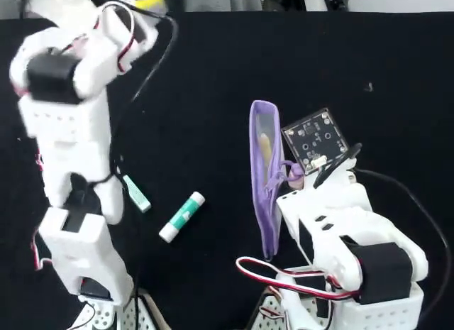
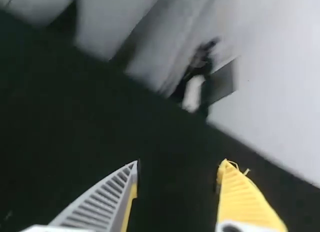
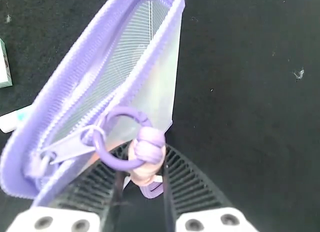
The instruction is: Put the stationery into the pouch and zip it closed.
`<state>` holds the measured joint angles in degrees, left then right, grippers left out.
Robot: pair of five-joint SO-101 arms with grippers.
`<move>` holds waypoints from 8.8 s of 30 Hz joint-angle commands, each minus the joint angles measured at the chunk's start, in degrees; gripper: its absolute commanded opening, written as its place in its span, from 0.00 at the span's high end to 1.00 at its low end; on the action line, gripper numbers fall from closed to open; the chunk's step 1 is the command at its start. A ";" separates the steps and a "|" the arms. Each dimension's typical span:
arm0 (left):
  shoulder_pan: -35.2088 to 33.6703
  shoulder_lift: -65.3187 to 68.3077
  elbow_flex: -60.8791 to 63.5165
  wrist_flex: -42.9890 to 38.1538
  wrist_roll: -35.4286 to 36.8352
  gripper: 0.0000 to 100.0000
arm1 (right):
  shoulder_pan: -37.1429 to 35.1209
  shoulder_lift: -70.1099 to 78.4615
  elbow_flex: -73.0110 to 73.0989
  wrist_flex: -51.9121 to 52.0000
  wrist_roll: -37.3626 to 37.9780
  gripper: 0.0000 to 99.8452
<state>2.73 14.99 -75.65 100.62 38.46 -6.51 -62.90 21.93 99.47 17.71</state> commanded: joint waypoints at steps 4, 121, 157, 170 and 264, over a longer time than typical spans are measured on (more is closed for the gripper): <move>0.31 -16.35 44.44 0.26 0.97 0.74 | 0.62 -0.22 0.04 0.53 -0.09 0.99; 14.90 -53.98 97.45 -77.19 -5.10 0.97 | 0.62 -0.22 1.98 0.26 0.00 0.99; 35.21 -69.01 126.55 -100.92 -29.89 0.92 | 0.62 -0.22 2.59 0.09 0.97 0.99; 34.59 -69.01 108.26 -77.19 -22.51 0.82 | 0.62 -0.22 2.59 0.09 0.97 0.99; 19.38 -54.24 110.81 -96.00 -47.74 0.97 | 0.70 -0.22 3.47 0.09 1.14 0.99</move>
<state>21.10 -32.57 31.87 20.53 -13.85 -6.59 -62.90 25.54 99.47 18.24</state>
